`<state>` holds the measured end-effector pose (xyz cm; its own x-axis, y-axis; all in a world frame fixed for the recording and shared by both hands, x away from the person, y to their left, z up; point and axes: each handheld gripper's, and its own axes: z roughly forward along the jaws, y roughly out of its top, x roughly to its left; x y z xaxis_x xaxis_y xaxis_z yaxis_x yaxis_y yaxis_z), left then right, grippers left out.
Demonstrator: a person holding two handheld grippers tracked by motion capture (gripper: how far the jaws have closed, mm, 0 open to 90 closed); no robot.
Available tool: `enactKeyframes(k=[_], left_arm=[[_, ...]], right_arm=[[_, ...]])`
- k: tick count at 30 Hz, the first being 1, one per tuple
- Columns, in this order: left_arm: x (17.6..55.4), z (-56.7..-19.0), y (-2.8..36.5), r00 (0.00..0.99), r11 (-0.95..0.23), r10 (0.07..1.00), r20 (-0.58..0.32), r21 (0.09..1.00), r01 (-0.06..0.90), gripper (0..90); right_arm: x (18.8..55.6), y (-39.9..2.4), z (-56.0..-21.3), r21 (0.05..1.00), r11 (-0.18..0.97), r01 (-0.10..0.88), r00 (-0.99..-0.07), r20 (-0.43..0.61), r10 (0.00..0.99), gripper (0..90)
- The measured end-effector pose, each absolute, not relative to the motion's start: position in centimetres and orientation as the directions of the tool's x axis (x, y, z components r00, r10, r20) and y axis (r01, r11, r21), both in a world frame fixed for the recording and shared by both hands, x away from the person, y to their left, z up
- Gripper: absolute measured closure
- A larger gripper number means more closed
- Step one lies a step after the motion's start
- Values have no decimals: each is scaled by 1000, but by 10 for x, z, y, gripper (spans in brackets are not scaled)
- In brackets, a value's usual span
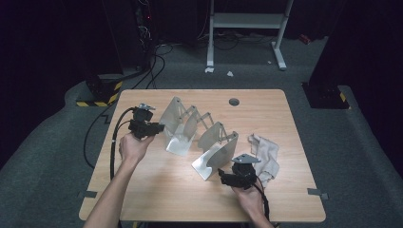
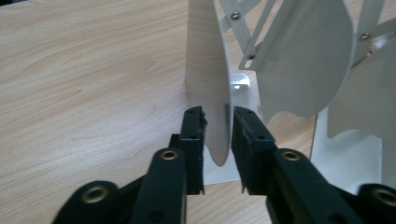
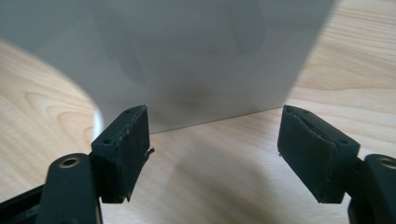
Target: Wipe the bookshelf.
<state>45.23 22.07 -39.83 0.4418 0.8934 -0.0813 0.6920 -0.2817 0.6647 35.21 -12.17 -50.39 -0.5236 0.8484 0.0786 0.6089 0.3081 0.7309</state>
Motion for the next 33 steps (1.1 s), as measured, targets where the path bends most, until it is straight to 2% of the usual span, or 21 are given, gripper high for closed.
enactKeyframes(k=[2,8,13,16,25,33], left_arm=[[454,-404,219,434,-283,898,-71,661,695,656],[457,-422,215,398,-257,915,-66,666,701,593],[462,-438,215,373,-223,923,-94,661,716,597],[463,-445,215,352,-217,933,-76,661,719,595],[463,-459,218,347,-199,933,-99,662,723,586],[464,-475,217,319,-151,938,-132,674,723,529]], right_arm=[[348,-115,-505,730,319,604,-532,71,844,242],[343,-103,-505,731,308,609,-528,84,845,236],[343,-96,-504,736,295,609,-514,82,854,249],[346,-97,-506,737,283,614,-501,87,861,242],[348,-105,-507,732,282,620,-490,80,868,249],[353,-120,-508,722,265,639,-469,92,879,256]])
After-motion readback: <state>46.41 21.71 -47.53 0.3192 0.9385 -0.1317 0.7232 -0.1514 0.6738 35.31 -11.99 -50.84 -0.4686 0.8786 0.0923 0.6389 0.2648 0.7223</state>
